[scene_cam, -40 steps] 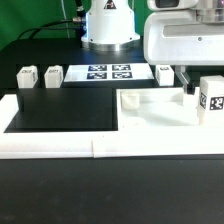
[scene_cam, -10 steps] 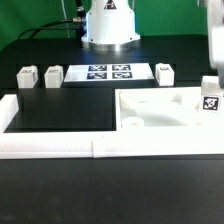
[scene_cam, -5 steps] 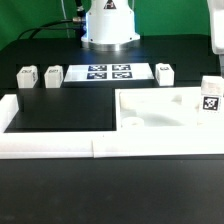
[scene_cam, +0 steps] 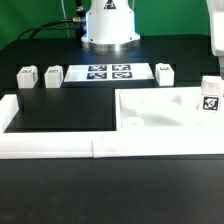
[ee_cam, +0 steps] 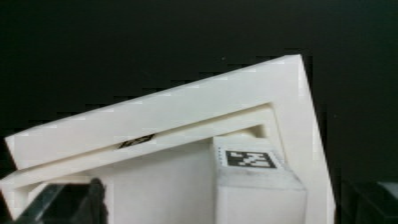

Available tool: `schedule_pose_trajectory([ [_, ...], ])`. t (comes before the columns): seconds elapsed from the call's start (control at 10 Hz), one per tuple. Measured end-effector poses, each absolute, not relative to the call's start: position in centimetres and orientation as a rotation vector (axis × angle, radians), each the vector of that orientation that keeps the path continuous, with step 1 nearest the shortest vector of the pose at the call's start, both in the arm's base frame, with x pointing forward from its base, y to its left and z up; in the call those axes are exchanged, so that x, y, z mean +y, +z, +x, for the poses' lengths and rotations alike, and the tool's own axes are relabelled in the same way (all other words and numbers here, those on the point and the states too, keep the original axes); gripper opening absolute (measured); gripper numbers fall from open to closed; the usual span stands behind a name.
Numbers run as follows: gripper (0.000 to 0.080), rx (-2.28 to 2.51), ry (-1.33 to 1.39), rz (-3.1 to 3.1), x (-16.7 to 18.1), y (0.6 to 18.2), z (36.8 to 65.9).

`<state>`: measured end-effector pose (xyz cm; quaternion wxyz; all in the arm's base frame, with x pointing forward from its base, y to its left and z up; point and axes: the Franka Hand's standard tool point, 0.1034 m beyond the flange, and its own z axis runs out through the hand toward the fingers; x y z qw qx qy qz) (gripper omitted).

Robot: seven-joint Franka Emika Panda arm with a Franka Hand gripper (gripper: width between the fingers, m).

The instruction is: Assemble square table

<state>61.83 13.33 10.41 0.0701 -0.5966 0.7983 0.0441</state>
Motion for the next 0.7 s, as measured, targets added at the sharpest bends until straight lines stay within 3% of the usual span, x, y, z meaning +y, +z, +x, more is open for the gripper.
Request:
schedule_pose_trajectory([
  [0.5, 0.0649, 2.374, 0.122, -1.825, 13.2, 10.4, 61.8],
  [0.7, 0.0649, 2.201, 0.042, -1.971, 11.0, 11.6, 58.3],
])
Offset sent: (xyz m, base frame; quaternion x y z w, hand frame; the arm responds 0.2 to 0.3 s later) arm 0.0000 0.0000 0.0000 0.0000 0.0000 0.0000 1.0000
